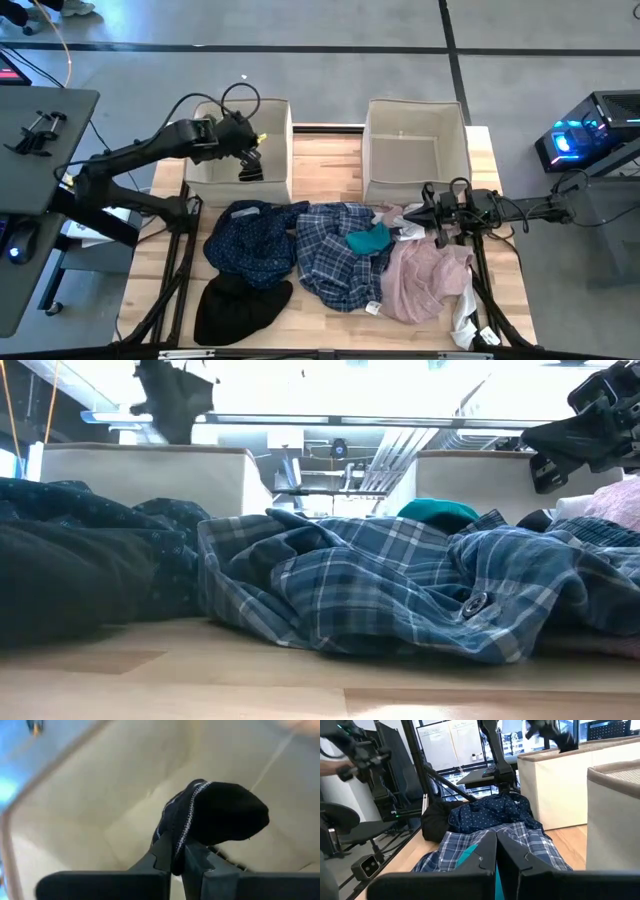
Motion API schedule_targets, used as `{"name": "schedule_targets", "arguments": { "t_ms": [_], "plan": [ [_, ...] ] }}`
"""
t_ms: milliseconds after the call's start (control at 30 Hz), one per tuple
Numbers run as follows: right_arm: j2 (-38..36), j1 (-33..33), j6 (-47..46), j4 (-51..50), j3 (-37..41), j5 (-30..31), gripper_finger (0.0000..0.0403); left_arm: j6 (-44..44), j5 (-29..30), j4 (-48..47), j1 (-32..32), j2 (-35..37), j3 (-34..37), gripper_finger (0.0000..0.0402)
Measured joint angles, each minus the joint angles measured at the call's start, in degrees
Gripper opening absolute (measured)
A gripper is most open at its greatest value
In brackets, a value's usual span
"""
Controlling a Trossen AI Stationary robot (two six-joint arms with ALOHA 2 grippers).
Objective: Sort clothes
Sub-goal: Put the black sock into the left laundry bin, then put the blue sock into the right laundry bin
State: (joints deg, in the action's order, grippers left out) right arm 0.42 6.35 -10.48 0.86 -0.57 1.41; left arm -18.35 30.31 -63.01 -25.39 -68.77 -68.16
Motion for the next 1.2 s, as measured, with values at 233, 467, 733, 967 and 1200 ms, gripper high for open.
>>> {"name": "schedule_targets", "arguments": {
  "t_ms": [233,467,733,967,1200],
  "plan": [
    [0.00,0.02,-2.84,0.16,0.00,0.06,0.0000,-0.06,-9.45,-0.15,-7.27,-0.02,3.59,0.0103],
    [0.00,0.00,-22.31,8.03,0.01,0.42,0.0000,0.01,-20.34,0.01,-9.09,1.09,-0.69,0.0165],
    [0.00,0.00,-35.09,17.51,0.01,5.11,0.0000,-0.86,-28.24,7.76,-0.86,7.24,-3.25,0.0158],
    [0.00,0.00,-35.75,21.70,0.00,6.03,0.0000,8.82,-28.26,22.24,14.06,10.90,-2.99,0.0140],
    [0.95,0.03,-48.50,25.54,-0.37,5.69,0.0000,11.86,-26.19,32.73,24.89,6.04,-2.90,0.0131]
  ]
}}
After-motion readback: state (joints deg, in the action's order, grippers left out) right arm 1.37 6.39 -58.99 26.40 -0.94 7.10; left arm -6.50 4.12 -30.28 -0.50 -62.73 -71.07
